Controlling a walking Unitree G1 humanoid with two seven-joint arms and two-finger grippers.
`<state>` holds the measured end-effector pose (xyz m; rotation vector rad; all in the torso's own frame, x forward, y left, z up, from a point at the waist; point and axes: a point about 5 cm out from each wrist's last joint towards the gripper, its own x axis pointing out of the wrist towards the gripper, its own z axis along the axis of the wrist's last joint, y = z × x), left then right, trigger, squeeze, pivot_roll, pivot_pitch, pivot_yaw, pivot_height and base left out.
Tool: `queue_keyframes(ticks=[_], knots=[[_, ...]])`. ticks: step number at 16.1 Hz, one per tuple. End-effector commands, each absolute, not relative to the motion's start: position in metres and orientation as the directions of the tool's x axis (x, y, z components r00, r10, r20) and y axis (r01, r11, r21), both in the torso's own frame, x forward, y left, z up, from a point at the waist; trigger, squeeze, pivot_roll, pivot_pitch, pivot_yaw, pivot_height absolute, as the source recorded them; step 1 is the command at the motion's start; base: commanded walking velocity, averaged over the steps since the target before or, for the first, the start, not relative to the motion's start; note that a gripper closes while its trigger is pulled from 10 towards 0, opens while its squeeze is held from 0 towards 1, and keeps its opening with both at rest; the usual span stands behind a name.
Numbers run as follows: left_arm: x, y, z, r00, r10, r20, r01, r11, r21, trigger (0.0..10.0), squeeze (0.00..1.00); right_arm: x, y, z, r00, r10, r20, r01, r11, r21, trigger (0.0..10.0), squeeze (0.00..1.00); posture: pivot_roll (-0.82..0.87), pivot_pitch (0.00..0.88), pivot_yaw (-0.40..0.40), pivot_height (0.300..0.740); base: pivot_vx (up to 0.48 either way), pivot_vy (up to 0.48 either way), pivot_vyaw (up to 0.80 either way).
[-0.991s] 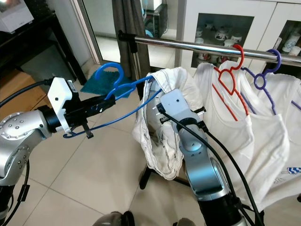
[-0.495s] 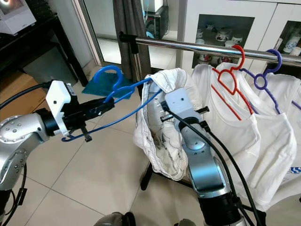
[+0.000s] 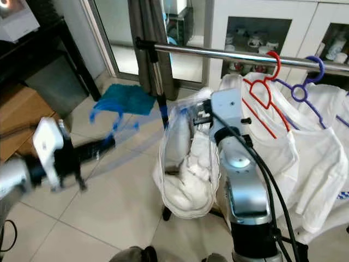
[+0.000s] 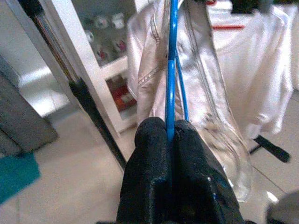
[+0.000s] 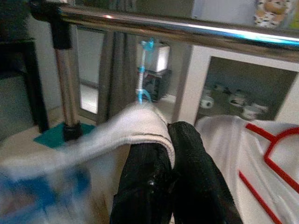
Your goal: Hang hanger
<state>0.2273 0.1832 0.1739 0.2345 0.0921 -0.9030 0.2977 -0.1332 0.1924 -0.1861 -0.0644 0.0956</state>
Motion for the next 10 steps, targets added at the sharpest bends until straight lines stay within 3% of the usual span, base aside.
queue_keyframes(ticks=[1,2,5,7,10], knots=[[0.216,0.184,0.176,0.609,-0.771,-0.186,0.793,0.59,0.154,0.0,0.0,0.296,-0.127,0.206,0.984,0.142,0.108,-0.122,0.977,-0.174,0.0,0.0,-0.02,0.096,0.111,0.74,0.0,0.0,0.0],[0.216,0.184,0.176,0.609,-0.771,-0.186,0.793,0.59,0.154,0.0,0.0,0.296,-0.127,0.206,0.984,0.142,0.108,-0.122,0.977,-0.174,0.0,0.0,-0.02,0.096,0.111,0.74,0.0,0.0,0.0],[0.156,0.181,0.174,0.595,-0.78,-0.195,0.795,0.607,-0.007,0.0,0.0,0.304,-0.133,0.182,0.984,0.178,-0.02,-0.179,0.972,-0.153,0.0,0.0,0.02,0.135,0.014,0.74,0.0,0.0,0.0],[0.137,0.187,0.176,0.61,-0.758,-0.229,0.775,0.631,-0.026,0.0,0.0,0.307,-0.135,0.173,0.978,0.199,-0.062,-0.207,0.966,-0.157,0.0,0.0,0.02,0.132,0.01,0.74,0.0,0.0,0.0],[0.136,0.196,0.19,0.666,-0.706,-0.242,0.736,0.675,0.056,0.0,0.0,0.306,-0.136,0.162,0.969,0.222,-0.105,-0.233,0.967,-0.103,0.0,0.0,0.03,0.127,0.006,0.74,0.0,0.0,0.0]])
